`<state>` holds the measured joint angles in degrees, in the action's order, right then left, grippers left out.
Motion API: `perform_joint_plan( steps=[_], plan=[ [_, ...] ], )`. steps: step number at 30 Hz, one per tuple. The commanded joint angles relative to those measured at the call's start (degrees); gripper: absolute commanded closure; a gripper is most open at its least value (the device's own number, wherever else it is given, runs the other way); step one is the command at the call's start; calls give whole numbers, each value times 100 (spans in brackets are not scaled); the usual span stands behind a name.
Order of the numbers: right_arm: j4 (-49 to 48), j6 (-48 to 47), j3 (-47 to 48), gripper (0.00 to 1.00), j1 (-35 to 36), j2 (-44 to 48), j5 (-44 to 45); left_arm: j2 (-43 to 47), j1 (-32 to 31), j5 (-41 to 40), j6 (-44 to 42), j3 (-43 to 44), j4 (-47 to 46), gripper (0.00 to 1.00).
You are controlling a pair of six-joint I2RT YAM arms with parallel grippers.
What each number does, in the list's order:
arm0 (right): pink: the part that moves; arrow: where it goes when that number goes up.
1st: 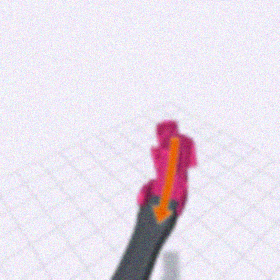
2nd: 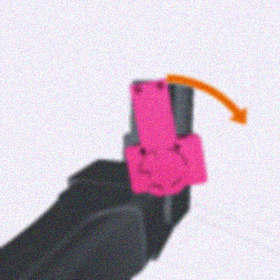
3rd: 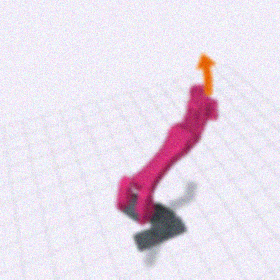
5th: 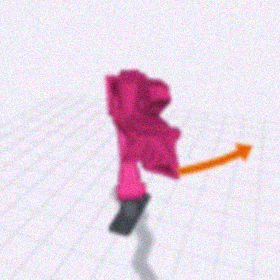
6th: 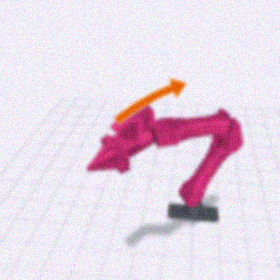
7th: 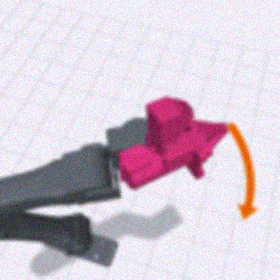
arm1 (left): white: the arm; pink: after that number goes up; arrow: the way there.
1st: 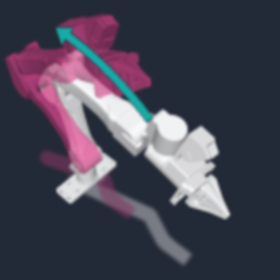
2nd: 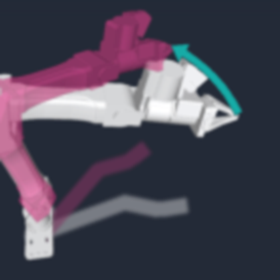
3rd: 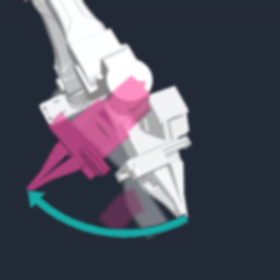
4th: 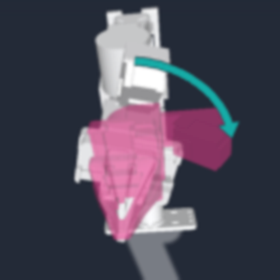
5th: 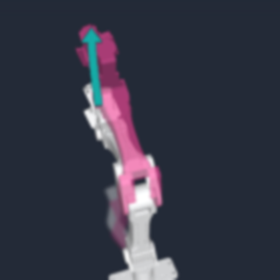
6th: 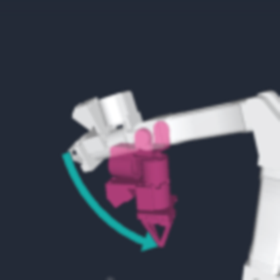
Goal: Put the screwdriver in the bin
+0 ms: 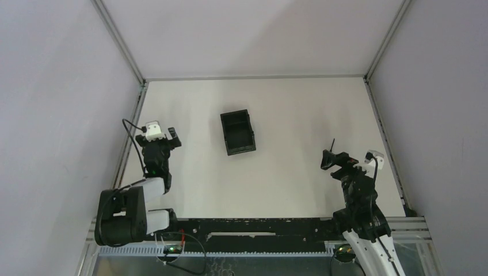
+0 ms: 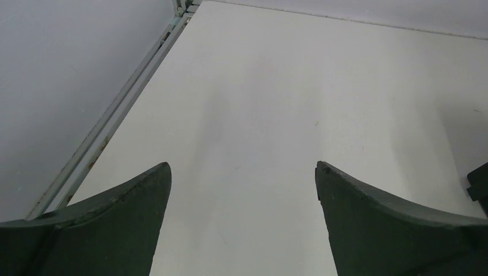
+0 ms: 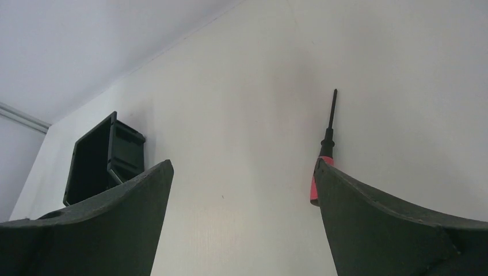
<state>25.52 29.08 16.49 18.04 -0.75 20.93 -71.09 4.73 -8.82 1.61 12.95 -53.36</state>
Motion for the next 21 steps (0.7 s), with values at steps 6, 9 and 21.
perform_joint_plan(
  steps=[6,9,21],
  plan=[
    [-817,-907,717,1,-11,-523,-772,70,-32,-23,41,59,-129,0],
    [-1118,-1066,1229,2,-20,-1087,-967,74,-29,-18,41,63,-125,0],
    [2425,-833,5649,0,-1685,-6373,-1173,71,-35,-23,41,62,-130,0]
  ],
)
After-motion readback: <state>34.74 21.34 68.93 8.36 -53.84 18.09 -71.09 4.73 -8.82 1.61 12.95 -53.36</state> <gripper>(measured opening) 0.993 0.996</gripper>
